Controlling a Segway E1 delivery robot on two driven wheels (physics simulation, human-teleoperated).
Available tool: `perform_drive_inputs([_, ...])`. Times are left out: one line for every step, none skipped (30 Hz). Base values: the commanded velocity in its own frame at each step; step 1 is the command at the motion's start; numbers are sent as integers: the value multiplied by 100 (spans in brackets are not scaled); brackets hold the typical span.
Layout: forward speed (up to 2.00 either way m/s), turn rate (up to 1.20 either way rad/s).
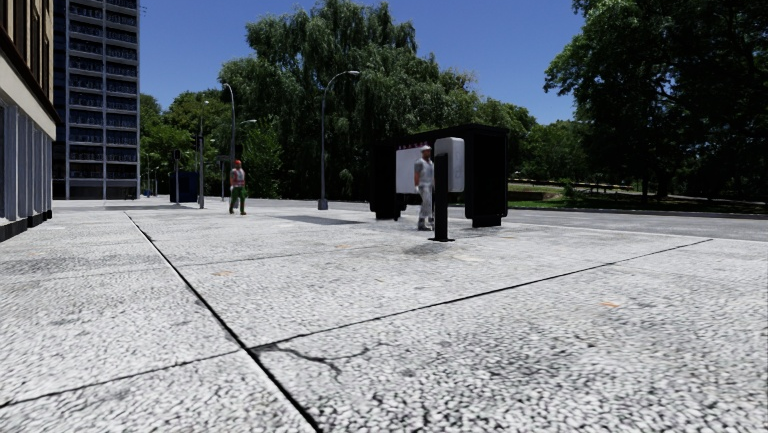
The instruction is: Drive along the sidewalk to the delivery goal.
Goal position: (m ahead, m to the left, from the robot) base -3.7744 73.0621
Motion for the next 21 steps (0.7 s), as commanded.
perform_drive_inputs([0, 0])
perform_drive_inputs([0, 0])
perform_drive_inputs([0, 0])
perform_drive_inputs([0, 0])
perform_drive_inputs([0, 0])
perform_drive_inputs([0, 0])
perform_drive_inputs([0, 0])
perform_drive_inputs([0, 0])
perform_drive_inputs([0, 0])
perform_drive_inputs([0, 0])
perform_drive_inputs([0, 0])
perform_drive_inputs([0, 0])
perform_drive_inputs([0, 0])
perform_drive_inputs([0, 0])
perform_drive_inputs([0, 0])
perform_drive_inputs([0, 0])
perform_drive_inputs([0, 0])
perform_drive_inputs([0, 0])
perform_drive_inputs([0, 0])
perform_drive_inputs([0, 0])
perform_drive_inputs([0, 0])
